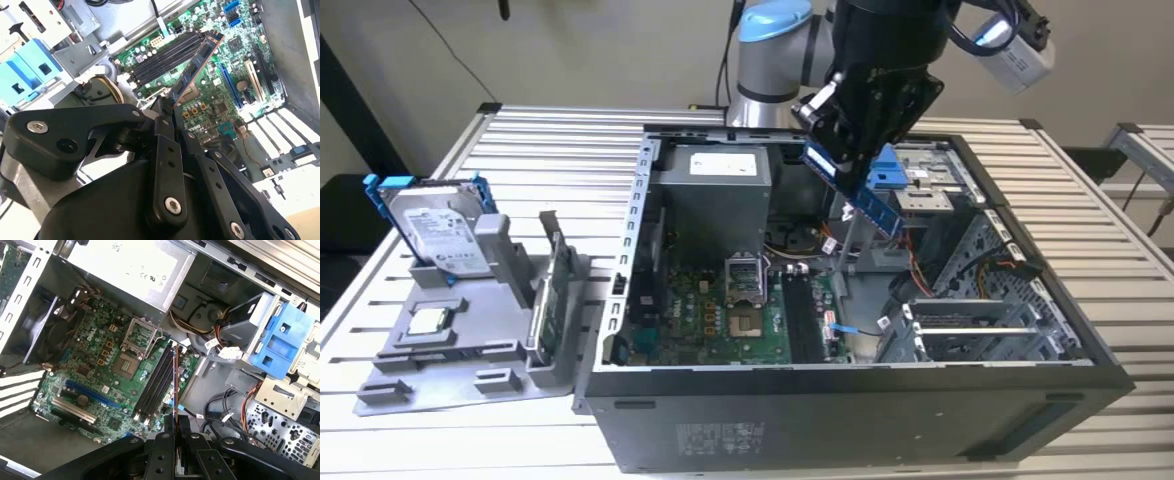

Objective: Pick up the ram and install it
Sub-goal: 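Insert the ram into the slot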

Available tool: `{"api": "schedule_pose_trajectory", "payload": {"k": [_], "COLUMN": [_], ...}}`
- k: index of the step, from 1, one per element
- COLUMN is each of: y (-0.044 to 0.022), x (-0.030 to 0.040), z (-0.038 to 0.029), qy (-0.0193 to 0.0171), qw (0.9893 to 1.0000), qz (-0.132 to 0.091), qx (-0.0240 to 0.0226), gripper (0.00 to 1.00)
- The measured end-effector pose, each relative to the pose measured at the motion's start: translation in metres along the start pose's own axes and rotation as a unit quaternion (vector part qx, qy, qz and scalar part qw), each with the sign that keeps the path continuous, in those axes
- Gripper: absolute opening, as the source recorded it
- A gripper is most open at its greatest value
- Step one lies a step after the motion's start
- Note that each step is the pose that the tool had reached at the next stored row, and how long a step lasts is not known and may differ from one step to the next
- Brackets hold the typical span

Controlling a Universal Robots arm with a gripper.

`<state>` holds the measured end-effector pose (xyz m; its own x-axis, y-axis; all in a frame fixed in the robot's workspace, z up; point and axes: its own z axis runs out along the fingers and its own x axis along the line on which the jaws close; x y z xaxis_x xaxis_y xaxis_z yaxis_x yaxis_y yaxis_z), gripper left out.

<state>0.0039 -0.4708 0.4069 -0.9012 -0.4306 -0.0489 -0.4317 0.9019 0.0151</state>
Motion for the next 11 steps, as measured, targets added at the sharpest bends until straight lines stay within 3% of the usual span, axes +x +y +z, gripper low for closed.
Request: {"api": "schedule_pose_trajectory", "payload": {"k": [11], "y": [0.0015], "x": [0.0031], "z": [0.0000], "qy": [-0.0007], "qw": [0.9989], "qz": [0.047], "qx": [0.0023], "gripper": [0.15]}}
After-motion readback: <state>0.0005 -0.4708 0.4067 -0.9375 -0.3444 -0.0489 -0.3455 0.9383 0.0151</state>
